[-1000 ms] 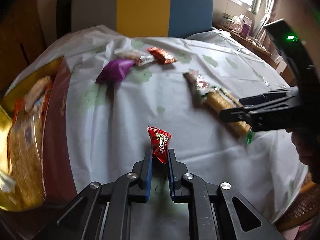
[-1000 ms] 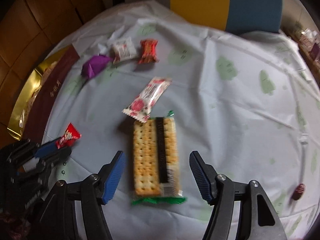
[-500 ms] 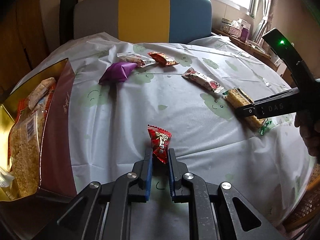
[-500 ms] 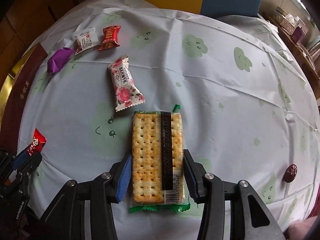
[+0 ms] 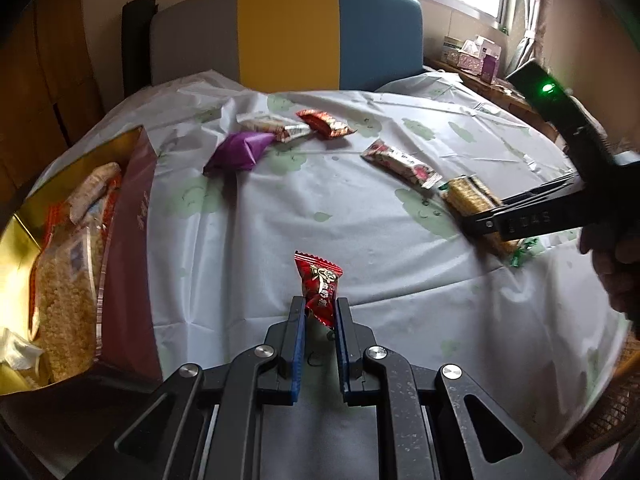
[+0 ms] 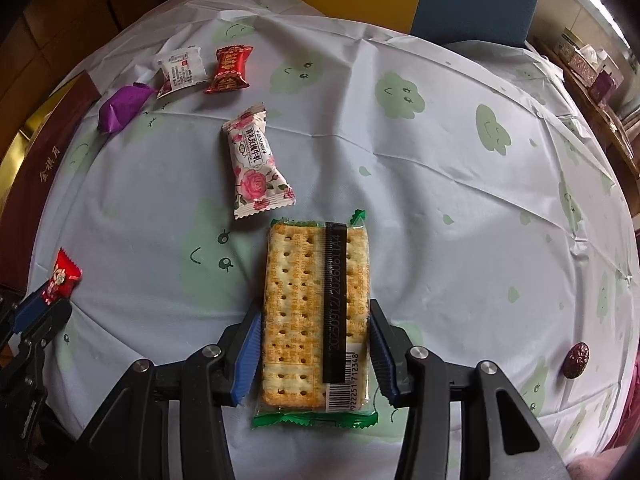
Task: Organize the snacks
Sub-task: 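Drop the red candy into the gold tin with the left gripper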
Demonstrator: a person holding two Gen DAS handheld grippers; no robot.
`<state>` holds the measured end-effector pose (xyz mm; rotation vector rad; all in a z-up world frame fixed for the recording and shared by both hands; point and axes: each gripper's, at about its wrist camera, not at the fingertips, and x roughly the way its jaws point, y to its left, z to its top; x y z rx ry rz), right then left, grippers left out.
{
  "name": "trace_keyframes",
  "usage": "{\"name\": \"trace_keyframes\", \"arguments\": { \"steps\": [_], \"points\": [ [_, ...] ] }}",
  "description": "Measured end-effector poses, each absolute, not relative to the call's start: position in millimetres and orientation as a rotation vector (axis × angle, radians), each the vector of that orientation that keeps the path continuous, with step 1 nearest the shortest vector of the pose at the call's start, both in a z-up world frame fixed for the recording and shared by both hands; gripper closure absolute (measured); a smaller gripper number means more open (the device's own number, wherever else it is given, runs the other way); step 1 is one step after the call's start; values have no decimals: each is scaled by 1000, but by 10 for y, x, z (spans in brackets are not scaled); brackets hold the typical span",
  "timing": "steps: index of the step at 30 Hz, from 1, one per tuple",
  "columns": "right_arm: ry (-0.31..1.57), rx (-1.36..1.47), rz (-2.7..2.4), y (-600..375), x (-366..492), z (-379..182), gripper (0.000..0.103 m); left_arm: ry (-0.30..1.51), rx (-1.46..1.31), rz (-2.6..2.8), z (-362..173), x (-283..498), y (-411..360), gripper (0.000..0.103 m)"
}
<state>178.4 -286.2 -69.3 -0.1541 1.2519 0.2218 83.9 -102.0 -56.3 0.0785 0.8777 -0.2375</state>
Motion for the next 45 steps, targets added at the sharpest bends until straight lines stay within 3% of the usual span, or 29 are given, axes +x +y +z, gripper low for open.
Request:
{"name": "trace_keyframes", "arguments": {
  "steps": [9, 18, 33, 34, 38, 45],
  "points": [
    [1225, -186, 227, -2843, 1730, -700, 54, 829, 2, -215, -177, 709, -730, 89],
    [1207, -215, 228, -2791, 1647, -707, 55, 780, -148, -13, 179, 835, 240, 89],
    [1202, -230, 225, -2751, 1614, -686, 55, 900, -261, 215, 8, 1874, 1593, 88],
    [1202, -230, 225, -2752, 1614, -686, 55, 899, -259, 225, -15, 1964, 1633, 87],
    [1202, -231, 225, -2752, 1611, -684, 55, 910, -209, 260, -113, 2208, 1691, 67],
    [1202, -232, 227, -2752, 1617, -684, 55, 930, -216, 308, -176, 1945, 1569, 67]
  ]
}}
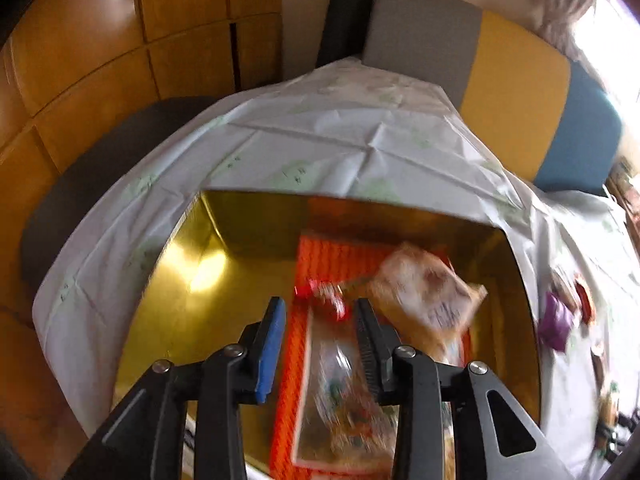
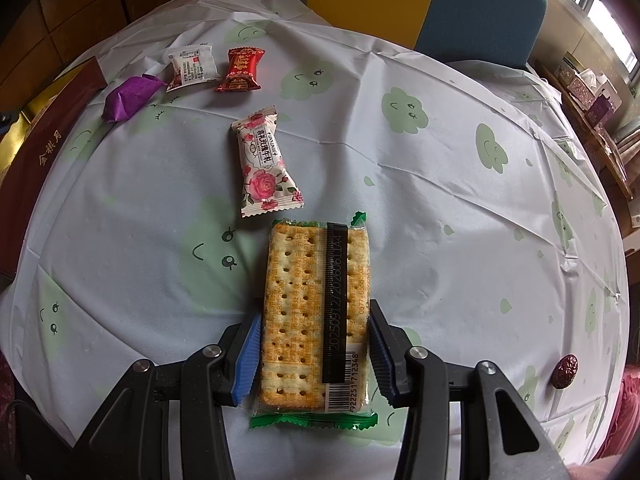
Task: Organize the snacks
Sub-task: 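Drop the red candy into the gold tin with the left gripper, then carry the cracker pack into the gold tin and release with the right gripper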
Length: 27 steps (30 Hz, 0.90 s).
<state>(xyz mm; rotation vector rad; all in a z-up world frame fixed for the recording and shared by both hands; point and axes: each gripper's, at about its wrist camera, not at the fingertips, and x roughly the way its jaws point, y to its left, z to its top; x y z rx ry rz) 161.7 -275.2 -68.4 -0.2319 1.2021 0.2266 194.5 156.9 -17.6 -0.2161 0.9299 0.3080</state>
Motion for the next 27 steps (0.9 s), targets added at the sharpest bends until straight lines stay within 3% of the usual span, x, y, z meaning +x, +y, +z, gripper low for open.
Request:
{"name": "trace_keyframes", "arguments": {
  "steps": [27],
  "points": [
    [1189, -246, 212, -2723, 1571, -671, 55, 851, -188, 233, -13, 698, 790, 66]
  ]
}}
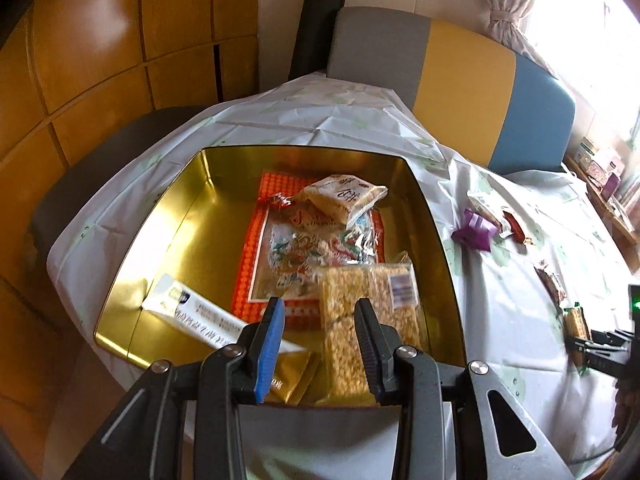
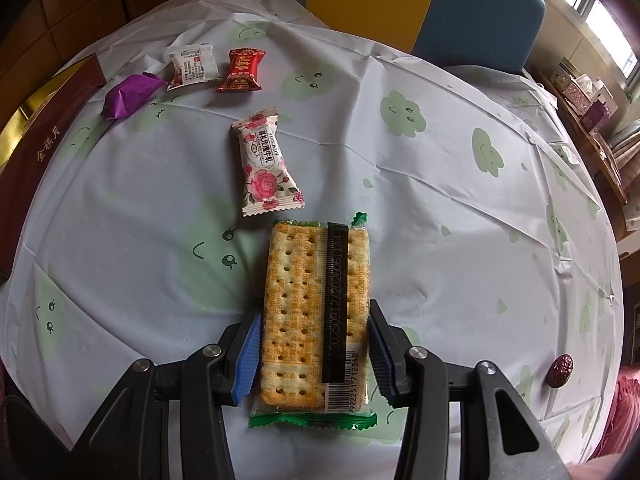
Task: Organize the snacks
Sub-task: 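Carry the cracker pack into the gold tin and release with the right gripper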
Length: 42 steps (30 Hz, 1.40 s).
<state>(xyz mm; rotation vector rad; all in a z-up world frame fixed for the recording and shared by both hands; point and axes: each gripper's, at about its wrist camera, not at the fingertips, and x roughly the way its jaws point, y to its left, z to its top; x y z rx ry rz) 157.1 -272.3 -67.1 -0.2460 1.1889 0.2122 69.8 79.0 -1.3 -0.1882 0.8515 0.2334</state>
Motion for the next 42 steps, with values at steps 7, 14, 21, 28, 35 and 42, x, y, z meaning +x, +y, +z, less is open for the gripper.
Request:
{"name": "trace_keyframes", "arguments": {
  "steps": [7, 14, 21, 28, 35, 42],
  "points": [
    [1223, -203, 197, -2784, 1633, -667, 55, 853, -200, 243, -52, 575, 850, 66],
    [1259, -161, 138, -2809, 1656, -630, 55, 834, -202, 250, -45, 480, 897, 66],
    [1188, 11, 174, -2805, 1550, -347, 55, 833, -224, 266, -73, 434, 1003, 66],
    [1121, 23, 318, -2287, 1476, -59, 55, 820, -255, 294, -54, 406, 1140, 66],
    [1089, -3, 541, -1417, 1418, 146, 55, 772, -308, 415, 39, 321, 1556, 66],
    [1092, -26, 748, -375, 1410, 213, 55, 749, -370, 515, 37, 240, 1942, 66]
  ]
}}
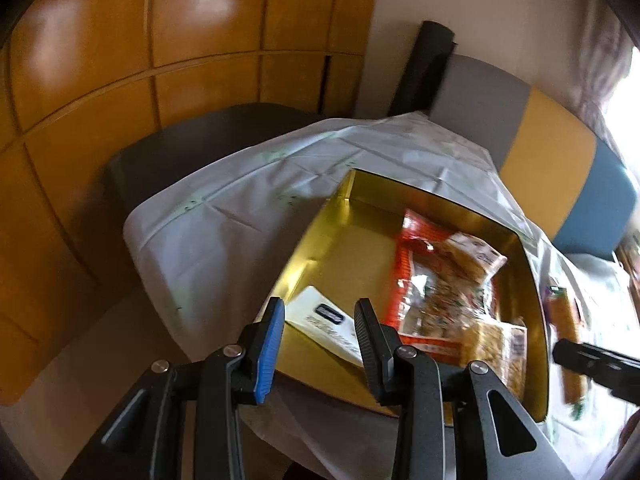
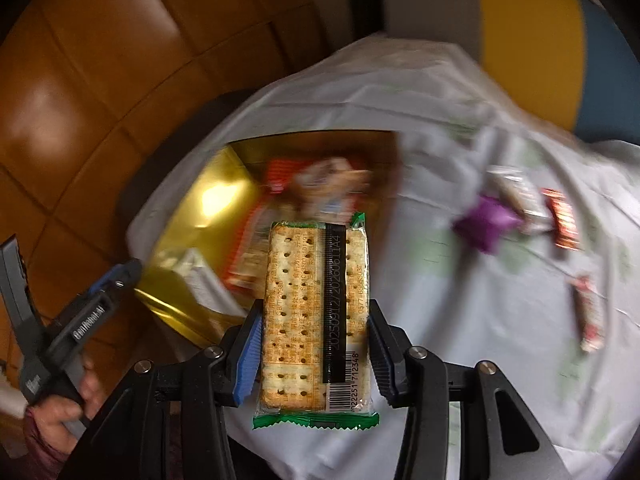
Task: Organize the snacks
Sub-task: 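Carry the cracker pack into the gold tin and release with the right gripper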
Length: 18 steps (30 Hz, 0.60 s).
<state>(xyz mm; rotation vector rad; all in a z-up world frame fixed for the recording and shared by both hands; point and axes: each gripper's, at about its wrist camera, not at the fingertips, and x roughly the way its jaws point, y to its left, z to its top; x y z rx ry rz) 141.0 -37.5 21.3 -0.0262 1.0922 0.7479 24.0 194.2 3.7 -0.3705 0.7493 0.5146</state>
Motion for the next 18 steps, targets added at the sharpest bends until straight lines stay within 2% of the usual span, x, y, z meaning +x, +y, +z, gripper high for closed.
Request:
{"name": "trace_keyframes", "arguments": {
  "steps": [10, 13, 16, 18],
  "points": [
    [1228, 61, 856, 386, 1462, -164, 54, 761, -397, 532, -28, 249, 2043, 66],
    [1261, 80, 871, 418, 1470, -257, 51, 769, -395, 535, -51, 266, 2039, 66],
    [1262, 112, 903, 387, 1413, -251, 42, 774, -380, 529, -64, 281, 1997, 66],
    [1249, 112, 899, 303, 1391, -202, 42, 777, -372, 523, -65, 284, 1966, 66]
  ]
}}
